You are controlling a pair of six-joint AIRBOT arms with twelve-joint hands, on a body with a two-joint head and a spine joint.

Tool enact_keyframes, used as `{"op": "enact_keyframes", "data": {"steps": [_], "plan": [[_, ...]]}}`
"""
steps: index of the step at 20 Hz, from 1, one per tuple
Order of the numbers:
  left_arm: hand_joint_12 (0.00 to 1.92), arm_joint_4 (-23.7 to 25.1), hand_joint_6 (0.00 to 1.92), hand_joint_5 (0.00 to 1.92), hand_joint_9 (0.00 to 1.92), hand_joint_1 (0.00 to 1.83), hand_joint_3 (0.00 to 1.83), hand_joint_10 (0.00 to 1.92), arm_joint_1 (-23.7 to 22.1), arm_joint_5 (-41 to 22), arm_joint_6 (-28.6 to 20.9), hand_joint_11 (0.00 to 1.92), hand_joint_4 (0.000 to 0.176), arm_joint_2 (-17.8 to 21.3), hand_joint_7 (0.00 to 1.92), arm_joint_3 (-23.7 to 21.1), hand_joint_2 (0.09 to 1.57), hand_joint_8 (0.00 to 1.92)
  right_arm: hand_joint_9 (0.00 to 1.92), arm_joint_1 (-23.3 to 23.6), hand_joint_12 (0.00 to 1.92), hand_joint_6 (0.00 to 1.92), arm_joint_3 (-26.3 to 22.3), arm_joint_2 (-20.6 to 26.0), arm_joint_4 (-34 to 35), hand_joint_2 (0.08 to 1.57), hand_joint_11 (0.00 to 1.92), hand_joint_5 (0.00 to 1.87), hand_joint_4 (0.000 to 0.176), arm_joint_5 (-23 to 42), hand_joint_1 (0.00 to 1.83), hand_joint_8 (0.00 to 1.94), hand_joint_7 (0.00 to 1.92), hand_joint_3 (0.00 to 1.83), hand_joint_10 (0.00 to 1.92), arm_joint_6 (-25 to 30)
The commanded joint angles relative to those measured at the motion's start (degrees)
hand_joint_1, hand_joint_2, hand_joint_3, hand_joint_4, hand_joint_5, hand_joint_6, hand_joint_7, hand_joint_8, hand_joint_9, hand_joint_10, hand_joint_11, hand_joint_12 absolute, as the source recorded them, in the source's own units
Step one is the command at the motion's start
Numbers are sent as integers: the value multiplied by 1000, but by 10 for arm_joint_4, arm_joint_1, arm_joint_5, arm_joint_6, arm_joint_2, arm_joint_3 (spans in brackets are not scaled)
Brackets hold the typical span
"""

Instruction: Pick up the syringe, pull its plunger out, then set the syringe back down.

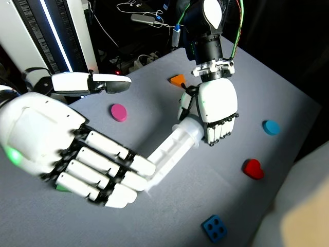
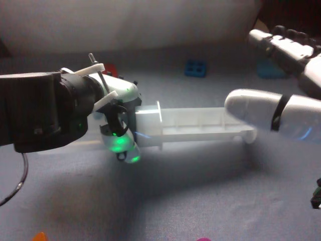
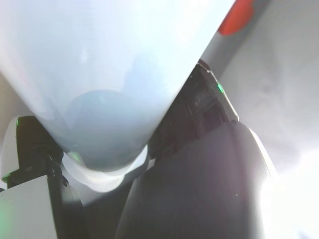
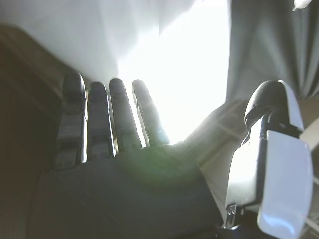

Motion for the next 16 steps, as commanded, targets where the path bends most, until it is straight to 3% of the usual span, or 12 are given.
{"op": "enact_keyframes", "data": {"steps": [1, 10, 16], "plan": [[1755, 25, 1531, 462, 604, 1472, 0, 1642, -2, -14, -4, 491, 0, -2, 657, 4, 1288, 1626, 0, 3, 444, 0, 3, -1, -21, 869, 0, 0, 10, 42, 60, 0, 0, 0, 0, -15], [1771, -11, 1563, 441, 627, 1472, 0, 1604, 19, -87, 32, 478, 0, -40, 646, 56, 1291, 1636, 0, -4, 466, 0, 19, -3, -50, 874, 0, 0, 9, 53, 55, 0, 0, 2, 0, -21], [1762, -23, 1556, 454, 596, 1471, 0, 1635, 30, -97, 33, 508, 0, -49, 626, 70, 1292, 1640, 0, -5, 472, 0, 22, -4, -52, 867, 0, 0, 7, 55, 86, 0, 0, 0, 0, -22]]}}
